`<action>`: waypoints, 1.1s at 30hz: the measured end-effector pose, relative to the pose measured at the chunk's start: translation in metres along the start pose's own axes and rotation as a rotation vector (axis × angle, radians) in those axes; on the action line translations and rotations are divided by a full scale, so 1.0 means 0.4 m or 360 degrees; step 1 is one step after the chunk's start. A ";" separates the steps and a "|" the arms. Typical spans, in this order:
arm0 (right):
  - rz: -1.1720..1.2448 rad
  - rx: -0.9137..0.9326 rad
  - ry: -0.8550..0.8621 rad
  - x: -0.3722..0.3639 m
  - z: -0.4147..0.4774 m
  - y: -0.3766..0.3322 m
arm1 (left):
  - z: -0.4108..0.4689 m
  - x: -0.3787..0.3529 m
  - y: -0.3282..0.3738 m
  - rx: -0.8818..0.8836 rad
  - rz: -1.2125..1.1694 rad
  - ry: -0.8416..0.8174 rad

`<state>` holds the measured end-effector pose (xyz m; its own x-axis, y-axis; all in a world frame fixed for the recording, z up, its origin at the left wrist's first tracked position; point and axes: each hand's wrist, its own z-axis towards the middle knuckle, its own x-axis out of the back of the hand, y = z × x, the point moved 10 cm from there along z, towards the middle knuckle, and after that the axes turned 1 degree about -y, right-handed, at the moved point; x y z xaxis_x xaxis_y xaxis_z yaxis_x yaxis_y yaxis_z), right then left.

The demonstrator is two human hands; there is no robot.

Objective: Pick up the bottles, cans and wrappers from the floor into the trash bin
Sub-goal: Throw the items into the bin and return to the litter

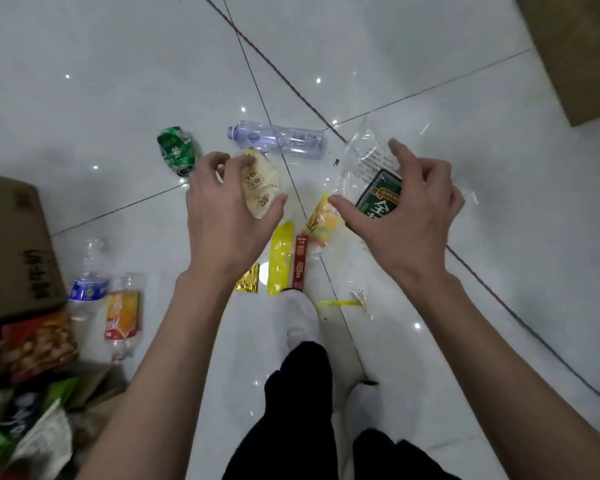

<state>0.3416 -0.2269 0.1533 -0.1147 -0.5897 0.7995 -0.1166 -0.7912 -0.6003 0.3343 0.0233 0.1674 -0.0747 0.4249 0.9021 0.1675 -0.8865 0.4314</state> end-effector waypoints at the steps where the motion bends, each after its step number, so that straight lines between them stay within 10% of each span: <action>1: 0.0014 -0.0010 0.0015 0.069 -0.022 -0.038 | -0.025 0.065 0.039 -0.0003 -0.0004 0.0001; 15: 0.0205 -0.0089 0.0202 0.862 -0.344 -0.375 | -0.373 0.787 0.469 -0.0064 -0.0063 0.0176; 33: 0.0122 -0.0202 0.0322 1.151 -0.877 -0.302 | -0.905 0.850 0.603 -0.0195 -0.0297 0.0111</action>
<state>-0.0431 -0.3460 0.5862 -0.3215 -0.5929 0.7383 -0.2213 -0.7111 -0.6674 -0.0065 -0.1124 0.5799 -0.1619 0.5737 0.8029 0.0243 -0.8111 0.5844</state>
